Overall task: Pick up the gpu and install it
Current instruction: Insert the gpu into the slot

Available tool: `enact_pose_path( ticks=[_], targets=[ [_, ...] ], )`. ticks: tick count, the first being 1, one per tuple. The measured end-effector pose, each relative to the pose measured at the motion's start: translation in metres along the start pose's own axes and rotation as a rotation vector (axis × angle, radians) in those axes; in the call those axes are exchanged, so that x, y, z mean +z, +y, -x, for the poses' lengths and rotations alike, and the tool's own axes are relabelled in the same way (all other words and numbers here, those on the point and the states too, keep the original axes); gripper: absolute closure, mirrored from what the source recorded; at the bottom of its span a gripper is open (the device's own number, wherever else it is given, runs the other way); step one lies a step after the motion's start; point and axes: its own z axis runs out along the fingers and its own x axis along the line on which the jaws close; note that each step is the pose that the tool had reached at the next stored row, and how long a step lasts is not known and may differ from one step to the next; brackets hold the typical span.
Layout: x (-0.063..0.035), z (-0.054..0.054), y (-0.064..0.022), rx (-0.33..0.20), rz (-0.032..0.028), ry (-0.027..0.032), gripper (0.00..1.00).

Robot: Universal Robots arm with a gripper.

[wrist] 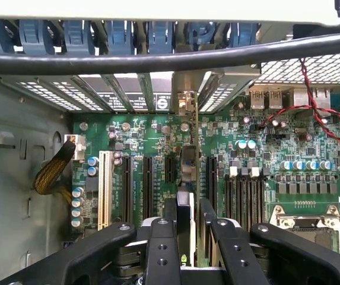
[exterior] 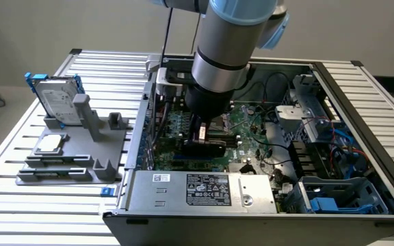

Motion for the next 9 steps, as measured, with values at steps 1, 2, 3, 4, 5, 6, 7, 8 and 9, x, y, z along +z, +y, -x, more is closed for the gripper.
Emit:
enact_pose_path(
  ticks=[1,2,3,4,5,6,7,8,9],
  targets=[
    [0.0000,-0.0001,-0.0002,-0.001,0.0004,-0.0002,0.73],
    [0.0000,-0.0002,-0.0005,-0.002,0.0007,-0.0002,0.73],
    [-0.0001,-0.0002,-0.0010,-0.002,0.0009,-0.0004,0.73],
    [-0.0002,-0.0002,-0.0017,-0.003,0.0010,-0.0006,0.73],
    [-0.0004,-0.0003,-0.0023,-0.005,0.0013,-0.0006,0.73],
    [-0.0004,-0.0003,-0.0027,-0.005,0.0014,-0.0006,0.73],
    [-0.0003,-0.0003,-0.0027,-0.006,0.0014,-0.0012,0.73],
    [0.0001,-0.0003,-0.0028,-0.006,0.0015,-0.0019,0.73],
    [0.0006,-0.0003,-0.0029,-0.007,0.0016,-0.0029,0.73]
  ],
)
